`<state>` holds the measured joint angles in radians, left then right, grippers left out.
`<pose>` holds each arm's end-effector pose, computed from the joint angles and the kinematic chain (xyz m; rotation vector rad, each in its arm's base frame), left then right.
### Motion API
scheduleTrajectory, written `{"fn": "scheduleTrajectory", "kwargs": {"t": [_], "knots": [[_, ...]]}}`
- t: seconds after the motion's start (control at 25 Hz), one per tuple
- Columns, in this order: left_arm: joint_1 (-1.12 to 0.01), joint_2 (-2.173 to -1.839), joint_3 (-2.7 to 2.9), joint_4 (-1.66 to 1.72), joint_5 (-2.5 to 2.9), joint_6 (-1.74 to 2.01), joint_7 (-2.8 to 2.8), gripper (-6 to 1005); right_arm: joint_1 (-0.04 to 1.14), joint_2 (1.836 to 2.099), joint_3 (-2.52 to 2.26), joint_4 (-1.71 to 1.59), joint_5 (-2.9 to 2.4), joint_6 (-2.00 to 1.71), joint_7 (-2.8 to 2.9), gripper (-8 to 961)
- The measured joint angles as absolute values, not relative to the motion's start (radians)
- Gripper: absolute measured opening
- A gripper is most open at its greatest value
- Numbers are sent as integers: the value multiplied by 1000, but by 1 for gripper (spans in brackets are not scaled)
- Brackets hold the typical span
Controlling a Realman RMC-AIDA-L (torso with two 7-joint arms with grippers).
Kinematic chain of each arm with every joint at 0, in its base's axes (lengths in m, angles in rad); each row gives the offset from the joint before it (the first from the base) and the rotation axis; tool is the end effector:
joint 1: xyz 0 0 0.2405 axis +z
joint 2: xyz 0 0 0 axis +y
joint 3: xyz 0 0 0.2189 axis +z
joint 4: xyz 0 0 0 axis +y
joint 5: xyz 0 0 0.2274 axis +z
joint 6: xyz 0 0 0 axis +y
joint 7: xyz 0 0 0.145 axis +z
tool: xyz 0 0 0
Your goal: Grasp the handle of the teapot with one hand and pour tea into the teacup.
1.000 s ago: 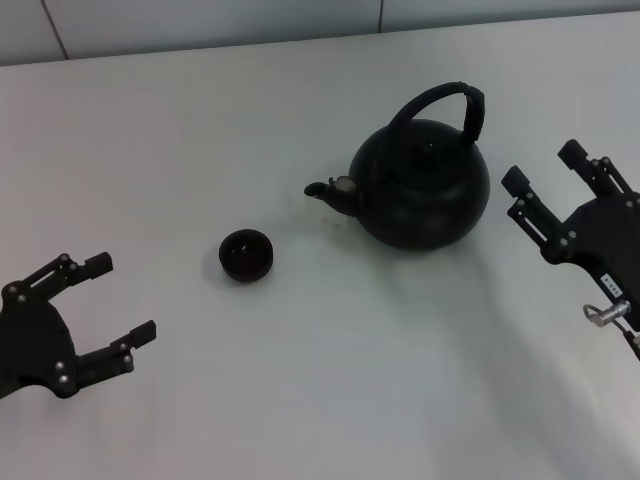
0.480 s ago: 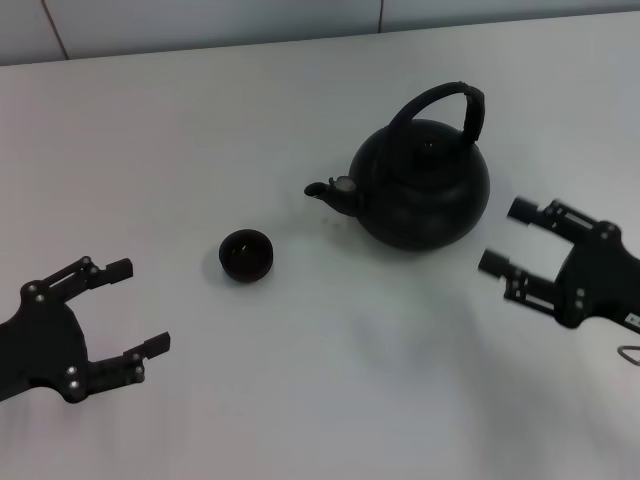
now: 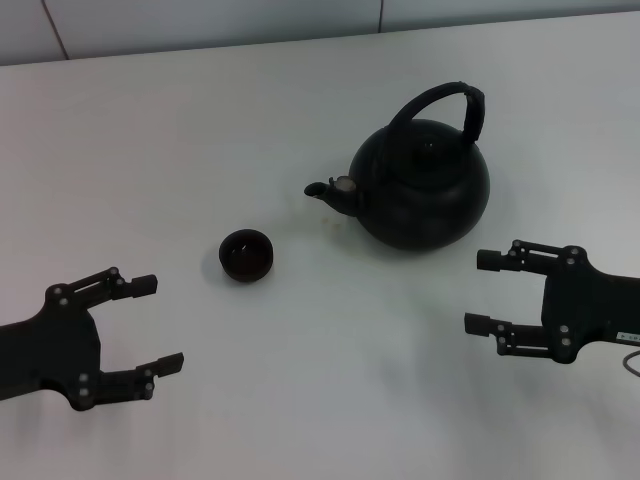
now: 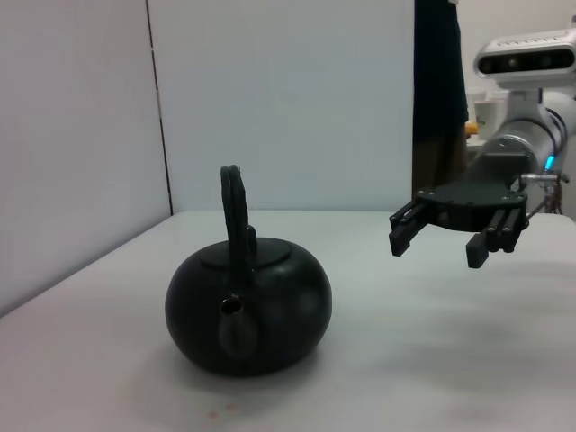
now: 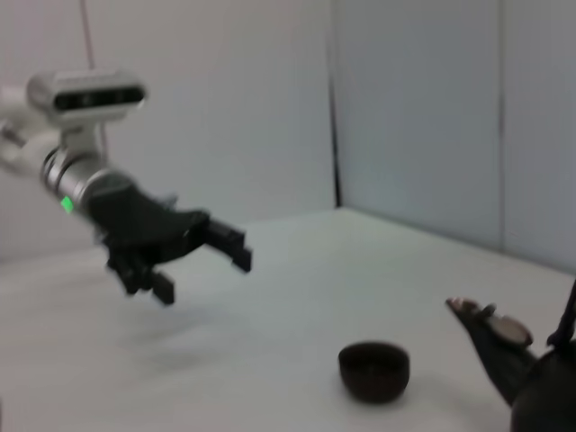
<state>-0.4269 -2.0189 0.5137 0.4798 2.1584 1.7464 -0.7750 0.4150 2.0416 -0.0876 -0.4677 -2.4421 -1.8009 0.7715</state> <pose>-0.2940 0.2599 0.0176 -2.7870 -0.1085 -0.7003 0.3166 0.2376 0.0255 -2.6475 0.3251 0.7498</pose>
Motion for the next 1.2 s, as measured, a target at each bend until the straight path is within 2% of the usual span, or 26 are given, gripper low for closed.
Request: {"fn": "scheduleTrajectory", "kwargs": {"t": [0.36, 1.2], "knots": [[-431, -2008, 519, 507, 2158, 1736, -812, 861, 440, 2044, -186, -573, -2442, -1784, 827, 740], [-432, -2008, 518, 520, 2158, 1702, -828, 861, 455, 2043, -215, -583, -2442, -1749, 834, 740]]}}
